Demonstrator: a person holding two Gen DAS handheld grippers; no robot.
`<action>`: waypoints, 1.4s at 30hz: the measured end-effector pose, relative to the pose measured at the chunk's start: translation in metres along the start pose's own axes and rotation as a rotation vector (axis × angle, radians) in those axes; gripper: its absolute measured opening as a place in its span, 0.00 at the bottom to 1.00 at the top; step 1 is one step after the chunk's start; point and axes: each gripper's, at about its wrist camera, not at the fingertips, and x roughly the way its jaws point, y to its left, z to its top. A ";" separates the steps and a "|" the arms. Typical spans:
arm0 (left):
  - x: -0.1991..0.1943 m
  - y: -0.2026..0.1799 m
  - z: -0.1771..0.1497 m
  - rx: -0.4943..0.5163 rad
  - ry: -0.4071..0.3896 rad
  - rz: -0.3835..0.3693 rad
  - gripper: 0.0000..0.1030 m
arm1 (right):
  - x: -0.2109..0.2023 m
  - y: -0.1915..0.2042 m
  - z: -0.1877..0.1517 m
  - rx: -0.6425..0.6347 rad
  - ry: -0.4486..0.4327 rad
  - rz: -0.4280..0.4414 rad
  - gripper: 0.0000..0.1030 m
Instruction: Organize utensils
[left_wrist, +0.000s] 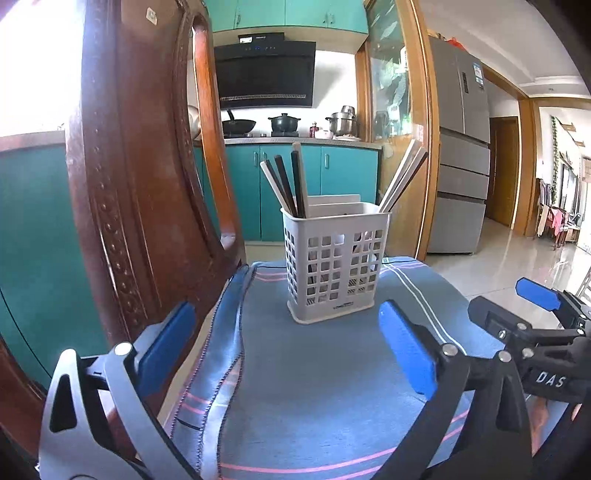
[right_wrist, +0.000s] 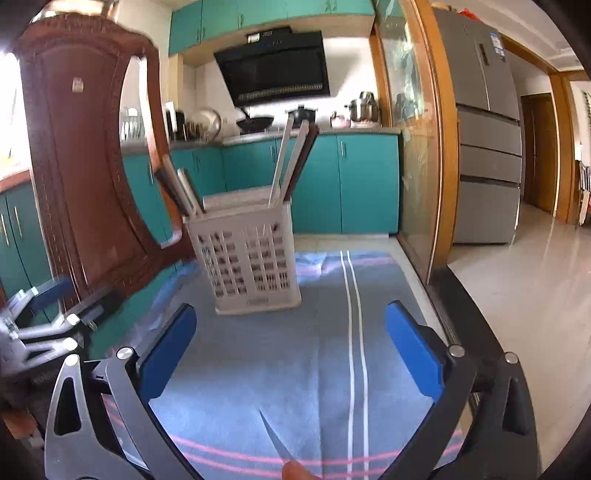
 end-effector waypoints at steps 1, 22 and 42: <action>0.001 0.000 0.000 0.002 0.012 -0.004 0.97 | -0.001 -0.001 0.000 -0.001 -0.003 -0.011 0.97; 0.008 0.004 0.001 -0.022 0.063 -0.033 0.97 | 0.003 0.002 0.000 -0.044 -0.024 -0.064 0.97; 0.010 -0.002 0.000 0.004 0.068 -0.043 0.97 | 0.002 0.000 0.000 -0.039 -0.025 -0.069 0.97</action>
